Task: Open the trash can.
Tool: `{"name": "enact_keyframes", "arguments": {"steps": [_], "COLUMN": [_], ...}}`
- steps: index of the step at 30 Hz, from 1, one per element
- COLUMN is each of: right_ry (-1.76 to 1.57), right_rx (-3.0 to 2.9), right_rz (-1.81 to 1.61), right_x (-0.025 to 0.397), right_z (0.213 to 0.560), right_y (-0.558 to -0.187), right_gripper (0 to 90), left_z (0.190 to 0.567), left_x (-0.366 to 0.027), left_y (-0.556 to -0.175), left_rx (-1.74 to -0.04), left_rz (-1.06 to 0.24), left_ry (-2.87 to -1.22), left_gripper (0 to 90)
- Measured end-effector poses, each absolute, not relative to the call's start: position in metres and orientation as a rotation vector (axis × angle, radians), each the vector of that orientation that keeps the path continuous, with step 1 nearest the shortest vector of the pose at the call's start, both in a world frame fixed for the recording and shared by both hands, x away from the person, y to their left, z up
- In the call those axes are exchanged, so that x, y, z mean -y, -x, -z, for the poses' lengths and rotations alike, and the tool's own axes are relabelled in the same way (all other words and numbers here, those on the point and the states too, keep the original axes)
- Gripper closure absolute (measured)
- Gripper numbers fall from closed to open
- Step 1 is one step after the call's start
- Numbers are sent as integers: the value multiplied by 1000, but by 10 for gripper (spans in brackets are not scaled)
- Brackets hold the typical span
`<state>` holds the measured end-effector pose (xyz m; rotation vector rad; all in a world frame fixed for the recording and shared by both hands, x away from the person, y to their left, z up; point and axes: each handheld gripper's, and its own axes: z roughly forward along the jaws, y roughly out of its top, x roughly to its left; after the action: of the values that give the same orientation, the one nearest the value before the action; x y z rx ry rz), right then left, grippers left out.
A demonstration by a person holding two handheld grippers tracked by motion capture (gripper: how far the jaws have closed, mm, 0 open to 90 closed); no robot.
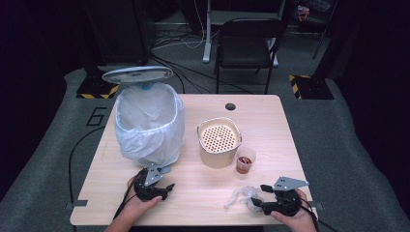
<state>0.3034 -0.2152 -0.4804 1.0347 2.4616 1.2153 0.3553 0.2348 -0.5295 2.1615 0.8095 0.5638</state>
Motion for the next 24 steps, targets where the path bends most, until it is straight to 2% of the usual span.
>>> {"name": "enact_keyframes", "arguments": {"steps": [11, 24], "right_ry": [-1010, -965], "right_rx": [-2548, -2584], "right_rz": [-1106, -1056], "right_x": [210, 206], "right_z": [501, 504], "right_y": [-312, -316], "right_gripper": [413, 612], "left_z": [529, 529], "left_x": [-235, -235], "left_y": [-356, -355], "left_rx": [-805, -807], "left_rz": [-553, -559], "left_ry": [-2165, -2167], "left_gripper": [209, 209]}}
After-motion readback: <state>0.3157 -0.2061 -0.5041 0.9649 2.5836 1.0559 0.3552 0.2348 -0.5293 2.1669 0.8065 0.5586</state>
